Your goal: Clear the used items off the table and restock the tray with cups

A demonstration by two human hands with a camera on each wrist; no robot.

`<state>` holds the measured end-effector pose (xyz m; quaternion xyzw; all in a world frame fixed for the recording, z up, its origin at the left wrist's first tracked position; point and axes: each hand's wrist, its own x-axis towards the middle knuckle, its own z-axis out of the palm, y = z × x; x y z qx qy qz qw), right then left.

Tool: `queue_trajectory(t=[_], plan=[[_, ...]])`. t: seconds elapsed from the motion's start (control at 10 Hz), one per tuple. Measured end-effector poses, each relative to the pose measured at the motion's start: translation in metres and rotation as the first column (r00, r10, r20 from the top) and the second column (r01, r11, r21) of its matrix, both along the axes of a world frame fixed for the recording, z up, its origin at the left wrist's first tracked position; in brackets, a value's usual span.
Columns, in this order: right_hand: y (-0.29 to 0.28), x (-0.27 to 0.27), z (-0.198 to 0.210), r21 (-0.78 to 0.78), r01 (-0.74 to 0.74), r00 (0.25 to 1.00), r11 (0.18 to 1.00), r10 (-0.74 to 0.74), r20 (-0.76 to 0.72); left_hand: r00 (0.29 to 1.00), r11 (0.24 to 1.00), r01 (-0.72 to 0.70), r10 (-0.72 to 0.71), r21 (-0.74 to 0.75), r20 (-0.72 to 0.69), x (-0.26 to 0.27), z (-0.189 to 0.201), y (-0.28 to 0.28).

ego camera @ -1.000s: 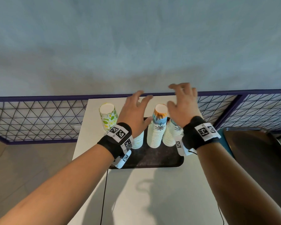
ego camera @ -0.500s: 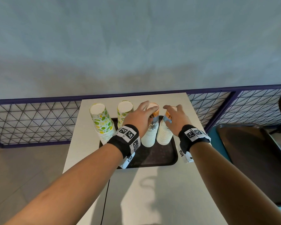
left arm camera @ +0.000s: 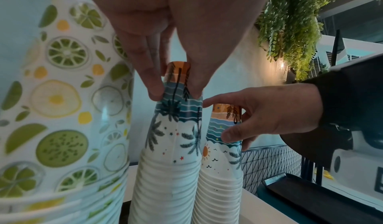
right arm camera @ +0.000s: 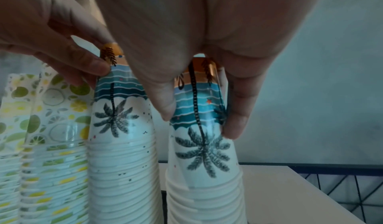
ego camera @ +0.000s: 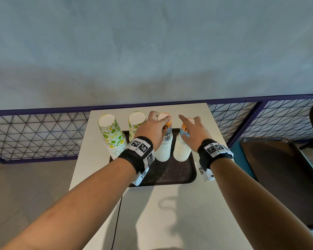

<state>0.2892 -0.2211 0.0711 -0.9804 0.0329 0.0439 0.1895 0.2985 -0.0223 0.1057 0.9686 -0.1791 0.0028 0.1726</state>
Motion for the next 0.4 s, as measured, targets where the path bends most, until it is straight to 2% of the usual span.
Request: queue_trajectory(t=[0.1,0.2,0.3,0.4], plan=[[-0.001,-0.004,0.005,-0.012,-0.006,1.0,1.0,0.006,0.01,1.0,1.0,-0.007,0.007,-0.008,-0.004,-0.003,0.005,0.001],[-0.003,-0.015,0.011,-0.015,0.011,0.997,1.0,-0.01,0.081,1.0,1.0,0.008,-0.008,-0.008,0.001,-0.01,0.01,0.006],[-0.003,-0.031,0.027,0.052,0.051,0.984,0.997,-0.059,0.167,1.0,0.999,0.027,-0.026,-0.033,0.011,-0.023,0.021,0.014],[-0.011,-0.065,0.021,0.154,0.115,0.943,0.981,-0.156,0.294,0.998,0.986,0.04,-0.031,-0.159,0.063,-0.04,0.031,0.031]])
